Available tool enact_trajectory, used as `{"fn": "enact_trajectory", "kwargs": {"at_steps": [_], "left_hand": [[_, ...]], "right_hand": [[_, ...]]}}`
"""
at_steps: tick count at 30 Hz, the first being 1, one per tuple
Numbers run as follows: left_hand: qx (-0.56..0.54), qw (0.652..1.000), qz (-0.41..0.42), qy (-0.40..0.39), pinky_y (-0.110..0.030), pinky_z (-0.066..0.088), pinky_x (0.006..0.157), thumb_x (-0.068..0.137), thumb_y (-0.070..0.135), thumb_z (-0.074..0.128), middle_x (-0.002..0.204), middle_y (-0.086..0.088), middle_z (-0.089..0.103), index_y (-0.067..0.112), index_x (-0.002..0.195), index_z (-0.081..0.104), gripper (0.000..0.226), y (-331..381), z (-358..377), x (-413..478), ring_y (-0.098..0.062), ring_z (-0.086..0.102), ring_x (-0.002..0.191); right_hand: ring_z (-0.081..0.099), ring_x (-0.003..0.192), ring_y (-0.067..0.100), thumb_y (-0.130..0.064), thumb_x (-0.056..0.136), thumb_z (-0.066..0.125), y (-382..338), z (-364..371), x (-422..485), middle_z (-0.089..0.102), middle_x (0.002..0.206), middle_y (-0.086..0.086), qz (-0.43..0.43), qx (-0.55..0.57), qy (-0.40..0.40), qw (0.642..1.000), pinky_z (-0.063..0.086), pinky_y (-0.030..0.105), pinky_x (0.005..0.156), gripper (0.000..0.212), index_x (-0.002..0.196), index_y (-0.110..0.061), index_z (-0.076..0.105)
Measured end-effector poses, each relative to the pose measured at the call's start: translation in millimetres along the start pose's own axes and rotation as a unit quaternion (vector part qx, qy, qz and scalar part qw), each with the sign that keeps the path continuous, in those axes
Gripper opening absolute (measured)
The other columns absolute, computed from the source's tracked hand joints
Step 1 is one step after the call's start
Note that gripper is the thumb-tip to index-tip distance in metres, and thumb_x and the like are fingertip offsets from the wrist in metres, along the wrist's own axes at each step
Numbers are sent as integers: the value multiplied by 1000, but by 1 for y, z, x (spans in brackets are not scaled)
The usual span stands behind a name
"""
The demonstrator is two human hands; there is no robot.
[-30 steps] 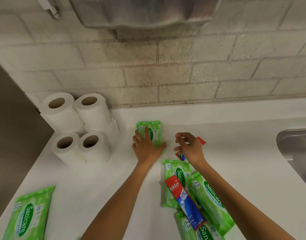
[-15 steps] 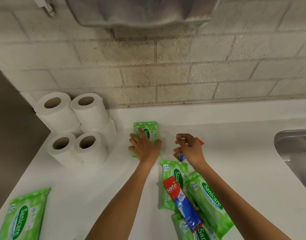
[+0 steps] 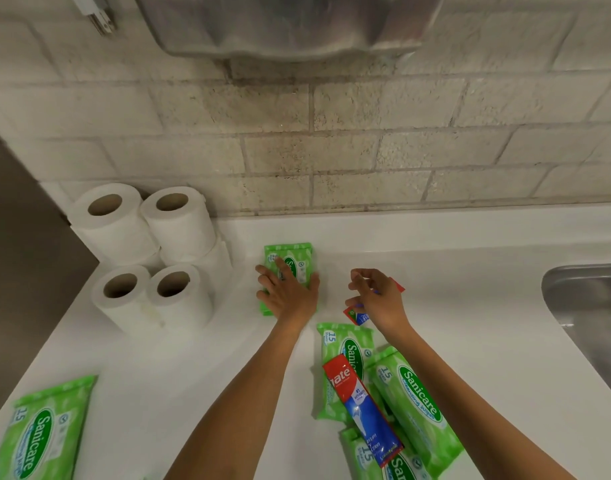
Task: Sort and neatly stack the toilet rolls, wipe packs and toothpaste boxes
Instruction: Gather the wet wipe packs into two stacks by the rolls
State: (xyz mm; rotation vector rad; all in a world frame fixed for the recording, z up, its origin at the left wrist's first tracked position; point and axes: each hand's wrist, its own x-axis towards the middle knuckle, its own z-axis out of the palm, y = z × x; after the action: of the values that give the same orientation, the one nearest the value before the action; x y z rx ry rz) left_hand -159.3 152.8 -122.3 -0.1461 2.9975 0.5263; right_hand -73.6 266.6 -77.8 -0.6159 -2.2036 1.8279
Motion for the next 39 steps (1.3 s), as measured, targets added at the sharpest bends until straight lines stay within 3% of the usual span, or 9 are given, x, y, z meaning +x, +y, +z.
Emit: {"fn": "enact_trajectory", "kwargs": {"at_steps": [7,12,17,26,33,36,39], "left_hand": [[-22,997,35,-58,-46,18,113,88,66,31,156,-25,-10,11,150,-5,91,-2,-9,-4,-37,5,145],[-22,995,32,-91,-47,18,115,87,67,35,155,-25,-14,8,149,-6,95,-5,-17,-3,-39,2,145],[-16,996,30,-84,-45,20,115,88,64,35,155,-27,-10,5,149,-6,95,-4,-18,-3,-41,6,144],[-9,996,12,-85,-46,19,116,88,66,32,156,-26,-8,4,149,-8,95,2,-17,-1,-44,6,144],[-108,989,77,-69,-44,4,120,92,59,32,158,-20,-10,11,150,-7,85,-6,-33,-8,-35,-4,147],[-150,978,127,-64,-40,18,119,96,46,37,159,-17,1,11,150,6,71,-19,-53,-25,-31,10,147],[-187,965,181,-45,-32,40,102,95,29,47,145,-16,36,10,142,33,54,-42,-74,-51,-30,46,129]], "right_hand": [[65,60,16,-25,95,49,-11,-3,-9,62,96,7,2,-12,-1,1000,57,44,79,14,104,-16,55],[62,46,4,-24,95,50,-16,-5,-12,63,96,9,8,-11,0,1000,55,32,66,21,110,-11,57],[63,51,9,-24,95,51,-24,-6,-14,62,97,10,14,3,-5,1000,55,32,64,22,111,-11,57],[63,45,1,-26,95,50,-14,-10,-10,63,94,9,15,-16,-9,1000,50,13,48,17,107,-15,56],[63,61,18,-25,95,49,-24,2,-16,62,96,9,20,-1,-24,1000,51,27,59,13,104,-16,53],[61,61,19,-24,95,49,-33,18,-25,63,97,10,23,7,-32,999,48,29,58,22,111,-9,55],[60,61,16,-24,95,49,-39,39,-44,64,95,12,24,11,-41,999,49,30,59,29,117,-5,56]]}}
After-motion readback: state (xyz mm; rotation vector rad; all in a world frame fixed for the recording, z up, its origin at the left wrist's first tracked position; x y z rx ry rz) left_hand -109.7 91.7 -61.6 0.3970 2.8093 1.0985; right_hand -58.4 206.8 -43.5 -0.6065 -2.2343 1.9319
